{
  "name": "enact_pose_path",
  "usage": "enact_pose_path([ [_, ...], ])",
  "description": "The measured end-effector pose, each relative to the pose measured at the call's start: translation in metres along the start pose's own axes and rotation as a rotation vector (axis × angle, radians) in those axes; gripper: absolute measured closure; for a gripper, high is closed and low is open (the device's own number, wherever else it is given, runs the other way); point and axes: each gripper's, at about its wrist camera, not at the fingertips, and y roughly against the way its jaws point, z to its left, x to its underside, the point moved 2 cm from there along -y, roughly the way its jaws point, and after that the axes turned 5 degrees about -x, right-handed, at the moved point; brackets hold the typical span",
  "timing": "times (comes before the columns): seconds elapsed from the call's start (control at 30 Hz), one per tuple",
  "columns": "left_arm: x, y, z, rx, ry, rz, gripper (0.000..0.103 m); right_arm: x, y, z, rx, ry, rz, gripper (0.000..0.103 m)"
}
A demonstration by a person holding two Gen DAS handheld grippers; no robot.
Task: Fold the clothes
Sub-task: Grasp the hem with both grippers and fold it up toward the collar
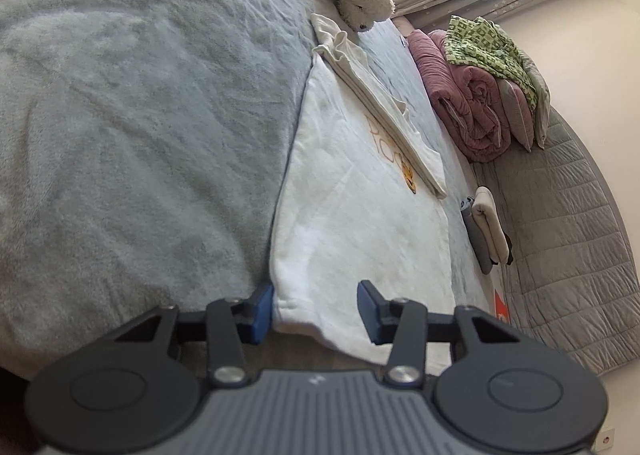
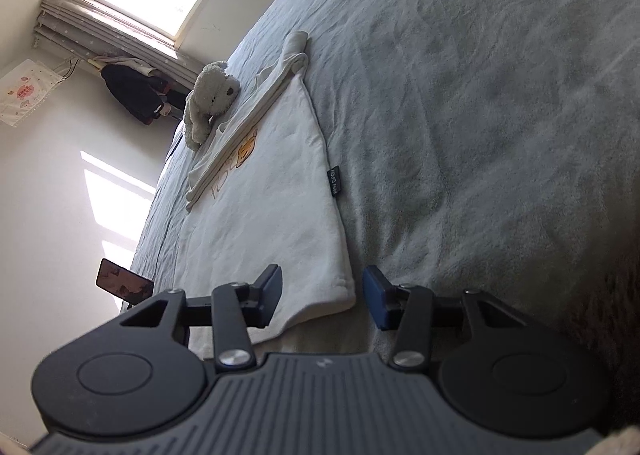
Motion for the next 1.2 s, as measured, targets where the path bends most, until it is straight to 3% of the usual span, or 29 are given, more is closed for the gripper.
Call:
enact_pose_path([
  [0.13,0.001,0.002,0.005,-0.011,0.016,0.003,0.073,-0.007,-0.003,-0.002,0.024,-0.013,0.033,0.069],
  [0.37,0.004,0.002,0.004,-0.021,0.017,0.019,0.085,-0.01,-0.01,0.01,0.049,0.036,0.115,0.066],
  [0.43,0.004,0.003,0.003,-0.021,0.018,0.02,0.088,-0.01,-0.012,0.015,0.056,0.062,0.142,0.084],
  [0.53,0.003,0.003,0.001,-0.011,0.025,0.021,0.089,-0.013,-0.01,0.02,0.029,0.068,0.154,0.092],
  [0.83,-0.019,0.012,-0.014,0.011,0.108,0.001,0.09,-0.047,-0.013,0.053,-0.09,0.032,0.099,0.093],
  [1.2,-0.08,-0.003,-0.047,-0.03,0.161,-0.049,0.09,-0.093,-0.046,0.07,-0.053,0.033,0.014,0.093],
])
